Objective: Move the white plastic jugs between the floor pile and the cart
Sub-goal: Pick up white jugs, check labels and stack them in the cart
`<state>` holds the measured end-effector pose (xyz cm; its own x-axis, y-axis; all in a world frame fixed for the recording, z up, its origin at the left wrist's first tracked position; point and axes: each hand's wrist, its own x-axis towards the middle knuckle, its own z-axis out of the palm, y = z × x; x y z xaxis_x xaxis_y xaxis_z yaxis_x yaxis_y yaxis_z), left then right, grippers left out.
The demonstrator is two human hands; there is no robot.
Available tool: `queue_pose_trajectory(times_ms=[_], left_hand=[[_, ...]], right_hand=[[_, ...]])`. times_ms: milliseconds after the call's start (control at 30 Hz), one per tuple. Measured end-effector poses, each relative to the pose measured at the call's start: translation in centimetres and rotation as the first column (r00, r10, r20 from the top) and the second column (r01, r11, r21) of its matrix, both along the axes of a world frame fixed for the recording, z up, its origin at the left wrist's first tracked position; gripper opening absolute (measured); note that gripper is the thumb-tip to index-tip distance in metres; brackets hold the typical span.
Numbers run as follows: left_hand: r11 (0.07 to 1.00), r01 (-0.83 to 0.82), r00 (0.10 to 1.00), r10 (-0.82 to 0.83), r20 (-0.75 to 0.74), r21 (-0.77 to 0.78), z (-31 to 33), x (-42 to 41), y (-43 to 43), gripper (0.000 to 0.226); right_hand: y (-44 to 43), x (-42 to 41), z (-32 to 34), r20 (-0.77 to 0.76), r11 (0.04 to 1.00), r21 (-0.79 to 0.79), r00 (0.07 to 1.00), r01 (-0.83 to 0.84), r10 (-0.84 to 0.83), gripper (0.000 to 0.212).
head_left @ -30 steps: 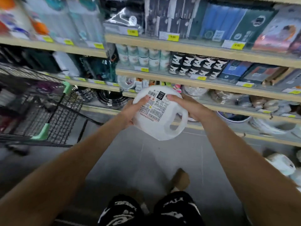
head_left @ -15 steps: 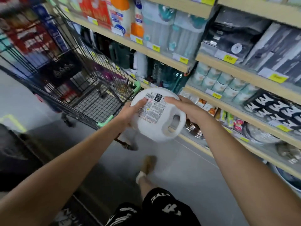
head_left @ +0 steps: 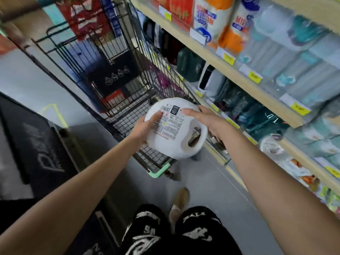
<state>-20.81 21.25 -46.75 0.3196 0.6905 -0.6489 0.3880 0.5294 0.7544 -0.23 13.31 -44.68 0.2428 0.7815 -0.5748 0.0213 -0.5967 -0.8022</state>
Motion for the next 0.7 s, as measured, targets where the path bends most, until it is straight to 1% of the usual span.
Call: queue_pose_trajectory(times_ms=[33, 67, 133, 200, 267, 367, 433, 467, 500, 533, 600, 633, 667, 700], left_hand=[[1.000, -0.007, 1.000, 0.007, 0.004, 0.005, -0.4, -0.1, 1.3, 0.063], [1.000, -0.012, 1.000, 0.012, 0.011, 0.013, -0.8, -0.2, 2.5, 0.060], [1.000, 0.003, 1.000, -0.003, 0.029, 0.018, -1.6, -0.3, 5.4, 0.055], [1.000, 0.025, 0.999, -0.025, 0.022, -0.018, -2.6, -0.5, 8.4, 0.055], [0.998, 0.043, 0.999, -0.041, 0.031, -0.047, -3.6, -0.2, 11.7, 0.055], [0.993, 0.091, 0.995, -0.088, 0.041, -0.068, -5.6, 0.4, 17.0, 0.048], [0.991, 0.107, 0.994, -0.106, 0.024, -0.083, -7.4, 0.7, 20.9, 0.050], [0.989, 0.108, 0.994, -0.107, 0.017, -0.097, -8.3, 0.9, 22.8, 0.054], [0.987, 0.118, 0.993, -0.117, 0.010, -0.109, -9.6, 1.1, 24.6, 0.058], [0.985, 0.129, 0.992, -0.129, 0.007, -0.114, -10.7, 1.3, 26.3, 0.061], [0.982, 0.142, 0.990, -0.144, -0.001, -0.124, -13.0, 1.9, 29.5, 0.066], [0.978, 0.175, 0.984, -0.177, -0.012, -0.116, -14.1, 2.2, 30.8, 0.067], [0.970, 0.220, 0.974, -0.224, -0.026, -0.101, -15.2, 2.5, 32.0, 0.068], [0.963, 0.258, 0.965, -0.261, -0.030, -0.082, -16.2, 2.8, 33.0, 0.067]], right_hand=[[1.6, -0.2, -0.2, 0.014, 1.000, -0.010, 1.000, -0.003, 0.003, 0.072], [3.2, -0.3, -0.6, 0.013, 1.000, -0.010, 1.000, -0.006, 0.006, 0.070], [6.1, -0.7, -1.4, 0.017, 1.000, -0.015, 1.000, -0.013, 0.013, 0.058], [8.8, -1.0, -2.8, 0.044, 0.999, -0.027, 0.999, -0.022, 0.024, 0.058], [11.3, -1.1, -4.1, 0.063, 0.999, -0.043, 0.998, -0.016, 0.018, 0.068], [15.0, -1.4, -6.8, 0.066, 0.996, -0.086, 0.998, 0.030, -0.024, 0.081], [17.8, -1.5, -8.7, 0.054, 0.991, -0.125, 0.998, 0.044, -0.037, 0.099], [19.3, -1.6, -9.6, 0.068, 0.989, -0.140, 0.997, 0.037, -0.028, 0.110], [20.6, -1.7, -10.7, 0.071, 0.985, -0.168, 0.997, 0.033, -0.022, 0.116], [21.9, -1.7, -11.8, 0.068, 0.980, -0.194, 0.997, 0.042, -0.029, 0.116], [24.3, -1.5, -13.8, 0.054, 0.974, -0.215, 0.997, 0.068, -0.058, 0.099], [25.3, -1.4, -14.9, 0.045, 0.972, -0.217, 0.996, 0.087, -0.079, 0.090], [26.1, -1.4, -15.9, 0.035, 0.970, -0.219, 0.994, 0.108, -0.102, 0.085], [26.7, -1.4, -17.1, 0.026, 0.968, -0.218, 0.992, 0.125, -0.122, 0.087]])
